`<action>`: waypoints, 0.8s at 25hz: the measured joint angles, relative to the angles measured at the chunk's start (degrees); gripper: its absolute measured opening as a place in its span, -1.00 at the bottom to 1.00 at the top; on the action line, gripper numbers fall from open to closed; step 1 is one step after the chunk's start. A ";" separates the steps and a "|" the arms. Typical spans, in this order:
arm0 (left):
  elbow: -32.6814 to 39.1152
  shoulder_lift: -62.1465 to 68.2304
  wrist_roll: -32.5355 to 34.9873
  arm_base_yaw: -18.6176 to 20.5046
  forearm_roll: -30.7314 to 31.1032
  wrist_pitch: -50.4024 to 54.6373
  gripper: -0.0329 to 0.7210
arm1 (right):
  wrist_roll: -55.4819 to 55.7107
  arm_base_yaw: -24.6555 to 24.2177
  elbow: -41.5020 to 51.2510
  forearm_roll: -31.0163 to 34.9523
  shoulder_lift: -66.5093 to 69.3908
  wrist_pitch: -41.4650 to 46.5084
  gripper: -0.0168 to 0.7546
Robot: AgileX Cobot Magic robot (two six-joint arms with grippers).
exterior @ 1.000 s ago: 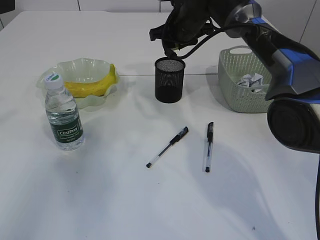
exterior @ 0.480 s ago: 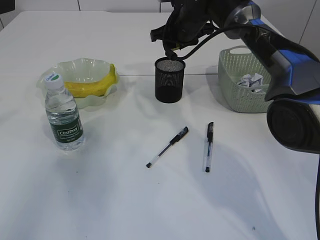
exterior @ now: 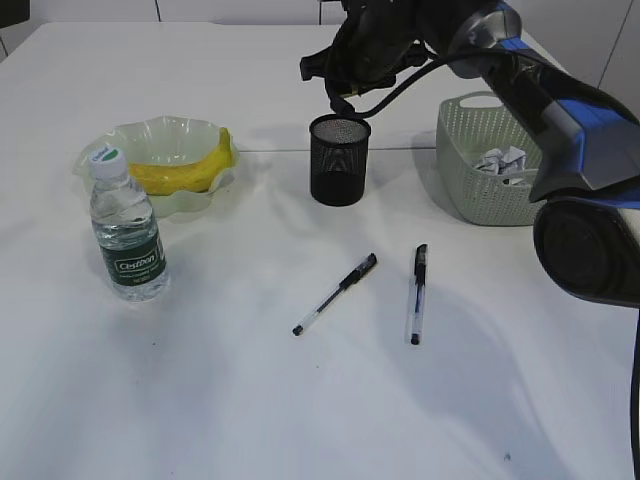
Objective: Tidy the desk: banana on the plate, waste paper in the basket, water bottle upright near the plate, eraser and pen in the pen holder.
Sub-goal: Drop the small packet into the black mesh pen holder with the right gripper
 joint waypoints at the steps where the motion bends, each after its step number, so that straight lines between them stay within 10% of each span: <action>1: 0.00 0.00 0.00 0.00 0.00 0.00 0.43 | 0.00 0.00 0.00 0.00 0.14 -0.29 -0.19; 20: 0.00 0.00 -0.05 0.00 0.00 -0.78 0.43 | 0.00 0.00 0.00 0.10 4.05 0.36 -0.19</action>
